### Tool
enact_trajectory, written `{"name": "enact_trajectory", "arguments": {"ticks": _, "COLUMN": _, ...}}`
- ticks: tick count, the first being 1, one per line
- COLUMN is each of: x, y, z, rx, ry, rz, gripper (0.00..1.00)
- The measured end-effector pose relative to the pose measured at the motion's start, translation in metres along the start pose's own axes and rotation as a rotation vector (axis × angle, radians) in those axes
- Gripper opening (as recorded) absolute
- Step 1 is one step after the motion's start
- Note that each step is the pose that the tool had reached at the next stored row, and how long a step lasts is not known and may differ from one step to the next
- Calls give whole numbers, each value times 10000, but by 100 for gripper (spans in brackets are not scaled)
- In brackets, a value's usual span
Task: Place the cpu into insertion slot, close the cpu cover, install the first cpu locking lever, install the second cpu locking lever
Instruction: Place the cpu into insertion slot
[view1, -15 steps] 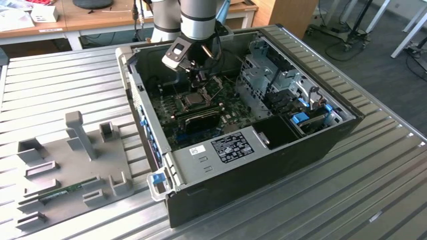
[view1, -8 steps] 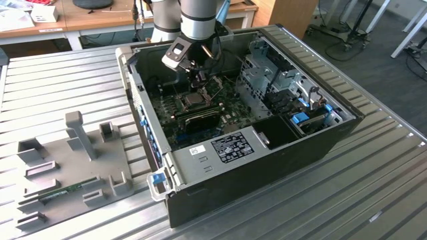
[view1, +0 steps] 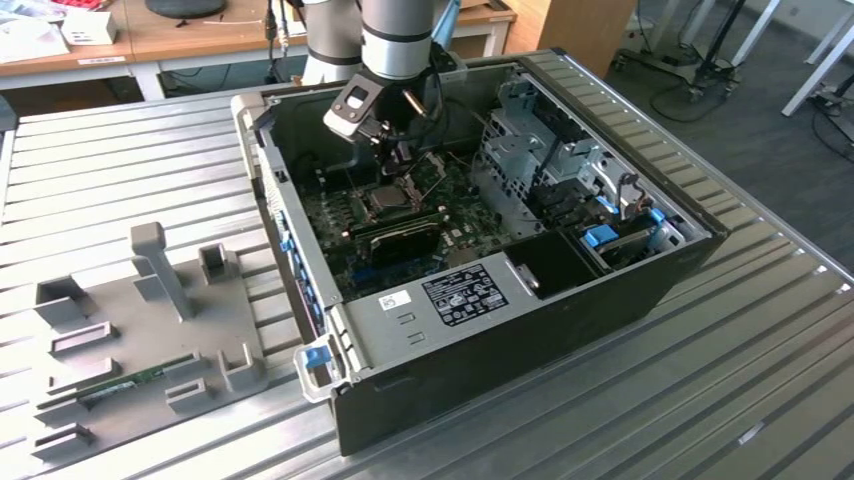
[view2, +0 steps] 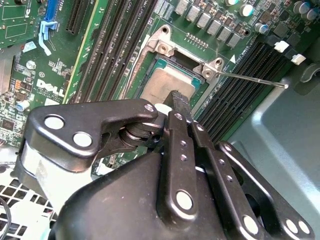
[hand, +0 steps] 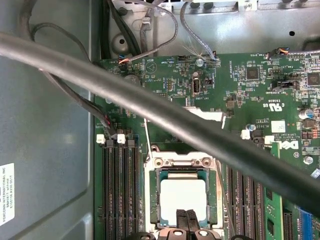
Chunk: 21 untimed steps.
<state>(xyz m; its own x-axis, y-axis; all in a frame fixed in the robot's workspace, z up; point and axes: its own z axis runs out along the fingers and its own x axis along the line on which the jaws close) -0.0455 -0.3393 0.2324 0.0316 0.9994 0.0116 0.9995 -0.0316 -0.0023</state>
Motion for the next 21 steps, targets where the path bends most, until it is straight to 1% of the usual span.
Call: {"name": "enact_trajectory", "arguments": {"ticks": 21, "x": 0, "y": 0, "z": 0, "rx": 158, "ry": -6, "rz": 2, "gripper": 11}}
